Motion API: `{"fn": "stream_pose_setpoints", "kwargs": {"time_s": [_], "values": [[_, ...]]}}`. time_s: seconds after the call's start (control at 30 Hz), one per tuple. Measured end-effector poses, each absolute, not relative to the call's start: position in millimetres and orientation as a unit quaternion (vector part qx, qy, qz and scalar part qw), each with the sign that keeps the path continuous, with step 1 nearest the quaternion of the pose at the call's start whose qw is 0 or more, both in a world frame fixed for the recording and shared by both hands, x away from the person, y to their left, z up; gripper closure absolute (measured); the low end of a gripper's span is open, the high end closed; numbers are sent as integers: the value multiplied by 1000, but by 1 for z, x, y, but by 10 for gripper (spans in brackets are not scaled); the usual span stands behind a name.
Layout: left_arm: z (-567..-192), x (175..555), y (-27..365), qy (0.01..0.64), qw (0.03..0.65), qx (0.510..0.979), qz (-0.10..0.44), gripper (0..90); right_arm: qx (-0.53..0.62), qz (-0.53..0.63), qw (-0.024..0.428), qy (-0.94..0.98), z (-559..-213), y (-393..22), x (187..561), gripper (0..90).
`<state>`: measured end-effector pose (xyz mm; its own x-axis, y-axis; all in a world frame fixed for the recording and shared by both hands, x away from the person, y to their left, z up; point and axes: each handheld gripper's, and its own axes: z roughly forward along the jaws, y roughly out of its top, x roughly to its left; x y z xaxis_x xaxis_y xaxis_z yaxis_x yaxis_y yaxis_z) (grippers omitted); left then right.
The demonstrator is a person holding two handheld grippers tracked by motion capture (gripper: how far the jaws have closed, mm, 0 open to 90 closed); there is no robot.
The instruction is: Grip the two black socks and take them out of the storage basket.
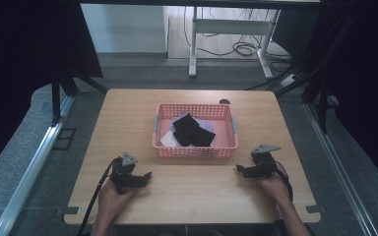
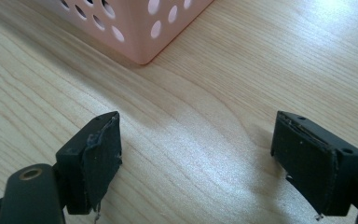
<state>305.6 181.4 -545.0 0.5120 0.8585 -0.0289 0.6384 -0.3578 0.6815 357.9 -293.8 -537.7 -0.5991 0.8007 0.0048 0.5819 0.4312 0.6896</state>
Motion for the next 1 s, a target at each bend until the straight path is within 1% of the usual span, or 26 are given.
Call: {"fn": "stream_pose_setpoints", "kwargs": {"time_s": [0.5, 0.67, 0.77, 1.0], "values": [[-545, 306, 181, 464, 325, 806, 169, 106, 419, 328, 164, 831, -537, -293, 359, 154], [-545, 306, 181, 464, 325, 806, 169, 106, 418, 326, 162, 832, -536, -294, 360, 167], [-545, 306, 181, 464, 325, 806, 169, 106, 420, 322, 161, 833, -535, -293, 360, 199], [-545, 306, 181, 464, 326, 806, 169, 106, 416, 318, 162, 836, -530, -294, 360, 213]]}}
